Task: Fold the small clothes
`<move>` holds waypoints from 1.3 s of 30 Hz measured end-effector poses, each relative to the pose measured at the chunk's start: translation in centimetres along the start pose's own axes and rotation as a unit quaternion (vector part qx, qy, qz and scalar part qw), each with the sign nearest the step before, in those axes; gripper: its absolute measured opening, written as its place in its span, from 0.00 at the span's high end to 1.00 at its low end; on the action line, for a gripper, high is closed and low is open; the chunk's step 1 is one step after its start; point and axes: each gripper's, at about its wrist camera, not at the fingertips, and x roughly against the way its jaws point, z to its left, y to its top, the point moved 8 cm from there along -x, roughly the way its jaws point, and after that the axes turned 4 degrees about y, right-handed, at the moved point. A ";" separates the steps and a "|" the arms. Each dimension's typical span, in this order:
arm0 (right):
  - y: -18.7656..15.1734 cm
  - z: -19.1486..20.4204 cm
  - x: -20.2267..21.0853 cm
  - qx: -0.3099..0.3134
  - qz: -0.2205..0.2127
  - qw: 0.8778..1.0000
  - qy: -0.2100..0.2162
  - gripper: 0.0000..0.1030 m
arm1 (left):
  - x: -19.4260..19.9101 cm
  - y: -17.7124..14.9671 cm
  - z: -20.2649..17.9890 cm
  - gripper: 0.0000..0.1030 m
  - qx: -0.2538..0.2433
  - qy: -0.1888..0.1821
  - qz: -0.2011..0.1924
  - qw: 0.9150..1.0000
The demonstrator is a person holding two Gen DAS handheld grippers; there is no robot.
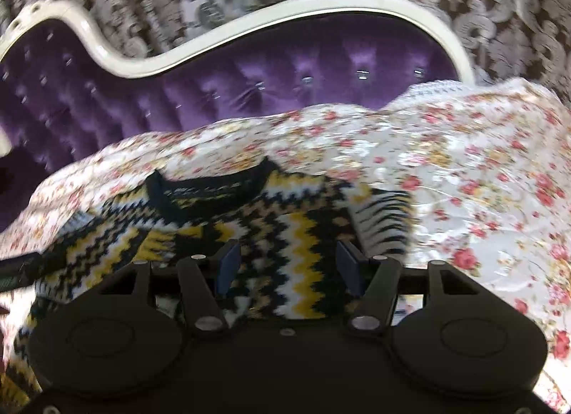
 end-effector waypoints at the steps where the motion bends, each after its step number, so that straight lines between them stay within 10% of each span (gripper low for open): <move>1: -0.2 0.5 -0.1 0.012 0.001 1.000 0.001 0.37 | -0.6 -0.5 1.1 0.25 0.012 0.017 0.013 1.000; 6: -0.9 3.0 -0.7 0.068 0.009 0.998 0.009 0.34 | -1.9 -2.7 4.3 0.20 0.089 0.001 0.026 0.996; 19: -3.9 5.8 -3.9 0.145 0.064 0.987 -0.001 0.35 | -2.2 -3.6 3.7 0.14 0.050 0.015 0.010 0.999; 22: -3.3 4.2 -3.6 0.096 0.064 0.993 -0.010 0.53 | -2.1 -3.7 3.7 0.14 0.048 0.014 0.010 0.999; 34: -2.1 -2.3 -2.4 -0.109 0.059 0.991 0.040 0.52 | -2.1 -3.6 3.7 0.13 0.048 0.014 0.009 0.999; 36: -2.1 -2.6 -2.4 -0.128 0.057 0.989 0.050 0.87 | -2.2 -3.6 3.7 0.13 0.049 0.014 0.008 0.999; 39: -1.6 -2.4 -2.2 -0.139 0.049 0.987 0.069 0.87 | -2.1 -3.5 3.8 0.13 0.052 0.010 0.008 0.999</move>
